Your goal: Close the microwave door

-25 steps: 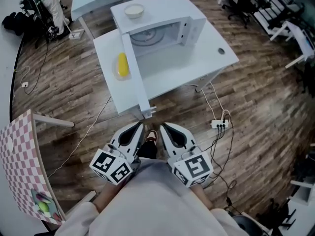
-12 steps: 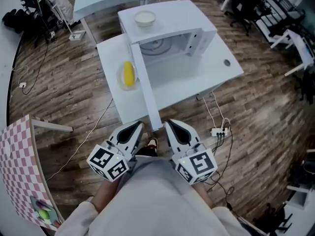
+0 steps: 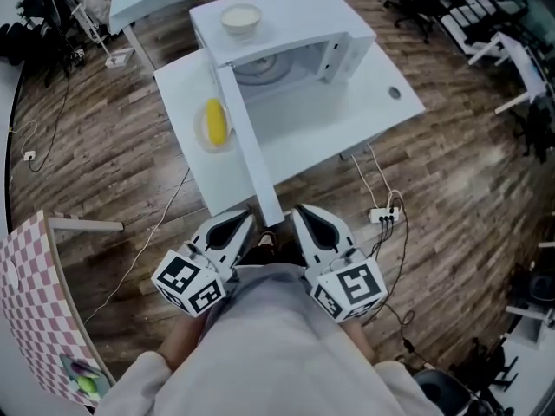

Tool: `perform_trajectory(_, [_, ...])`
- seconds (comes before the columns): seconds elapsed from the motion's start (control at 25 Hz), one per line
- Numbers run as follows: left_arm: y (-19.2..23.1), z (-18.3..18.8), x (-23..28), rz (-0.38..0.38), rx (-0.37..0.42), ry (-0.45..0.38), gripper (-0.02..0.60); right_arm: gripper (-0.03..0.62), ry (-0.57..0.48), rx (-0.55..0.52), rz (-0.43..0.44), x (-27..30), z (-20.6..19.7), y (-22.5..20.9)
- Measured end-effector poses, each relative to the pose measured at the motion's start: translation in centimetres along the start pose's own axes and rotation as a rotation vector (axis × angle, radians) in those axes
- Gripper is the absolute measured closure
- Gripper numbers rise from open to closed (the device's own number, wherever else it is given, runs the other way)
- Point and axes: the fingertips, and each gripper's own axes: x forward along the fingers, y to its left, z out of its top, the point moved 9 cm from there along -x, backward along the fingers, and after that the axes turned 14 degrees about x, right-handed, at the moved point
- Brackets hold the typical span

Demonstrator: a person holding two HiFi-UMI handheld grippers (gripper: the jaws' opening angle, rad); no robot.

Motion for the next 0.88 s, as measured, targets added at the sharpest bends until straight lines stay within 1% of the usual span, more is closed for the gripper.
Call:
perform_trajectory(0.12, [0.0,0.0,0.2,-0.017,0.006,0.016,0.566,0.571,-0.002,0.015,0.007,0.3,0.1,-0.4])
perform_trajectory(0.28, [-0.1,0.1,0.6,-0.043,0.013,0.024,0.566,0.571,0.005,0.02,0.042,0.9,1.0,-1.6])
perform_trajectory(0.4, [0.4,0.2,0.6,-0.03,0.016,0.023,0.565,0.571,0.033,0.012,0.071,2.0,1.5,-2.1])
perform_trajectory(0.6, [0.8,0.1,1.4,-0.021,-0.004,0.033,0.566,0.571,0.073,0.004,0.099,3.4,1.9,-2.6])
perform_trajectory(0.88, [1.2,-0.5,2.0,-0.027,-0.032,0.045,0.565,0.571,0.09,0.008,0.092,3.9,2.0,-3.2])
